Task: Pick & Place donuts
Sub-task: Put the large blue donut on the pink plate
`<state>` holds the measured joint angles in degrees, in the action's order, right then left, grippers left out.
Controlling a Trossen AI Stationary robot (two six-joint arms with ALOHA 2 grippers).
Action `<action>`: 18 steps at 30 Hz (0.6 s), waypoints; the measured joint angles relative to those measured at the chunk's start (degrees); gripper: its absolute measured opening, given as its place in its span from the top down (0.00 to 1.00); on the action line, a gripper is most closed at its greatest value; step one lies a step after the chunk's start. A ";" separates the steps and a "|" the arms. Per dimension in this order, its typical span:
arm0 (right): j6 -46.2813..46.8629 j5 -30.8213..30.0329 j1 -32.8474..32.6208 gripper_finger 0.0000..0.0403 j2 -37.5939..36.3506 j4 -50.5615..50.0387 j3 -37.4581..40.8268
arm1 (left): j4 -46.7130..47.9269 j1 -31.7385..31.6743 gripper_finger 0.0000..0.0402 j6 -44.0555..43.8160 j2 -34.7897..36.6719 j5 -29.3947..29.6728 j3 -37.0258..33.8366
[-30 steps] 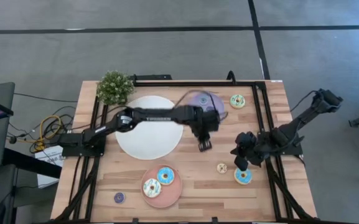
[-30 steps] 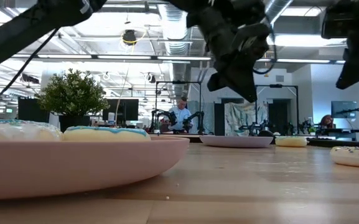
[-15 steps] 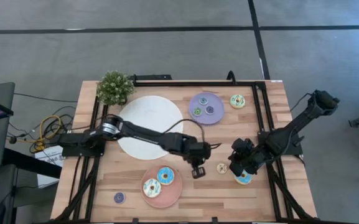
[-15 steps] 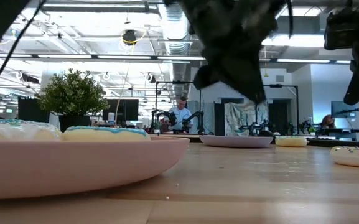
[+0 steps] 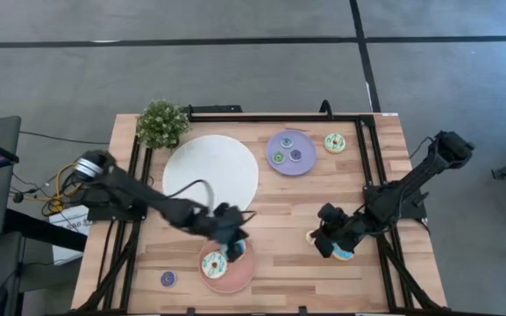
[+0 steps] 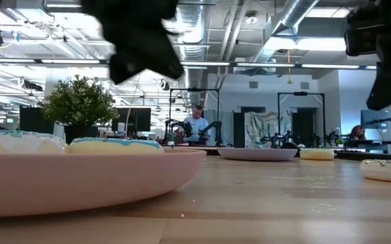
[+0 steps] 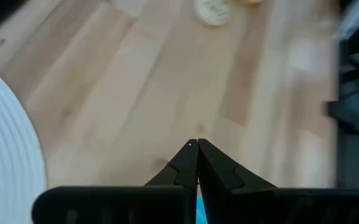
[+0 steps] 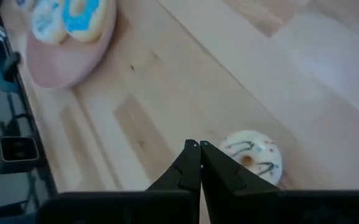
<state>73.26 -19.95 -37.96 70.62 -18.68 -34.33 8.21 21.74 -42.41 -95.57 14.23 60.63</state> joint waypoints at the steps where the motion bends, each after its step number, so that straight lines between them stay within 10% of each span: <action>1: 0.16 0.19 0.25 1.00 -0.08 0.54 0.00 | -2.15 1.08 1.00 -0.96 2.09 0.91 -2.75; 18: 27.34 11.25 0.29 0.97 4.38 -44.05 -19.66 | 1.94 15.84 1.00 -7.11 39.49 10.60 -32.98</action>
<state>100.60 -8.69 -37.67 75.00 -62.73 -53.98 10.15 37.58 -49.52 -56.08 24.83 27.65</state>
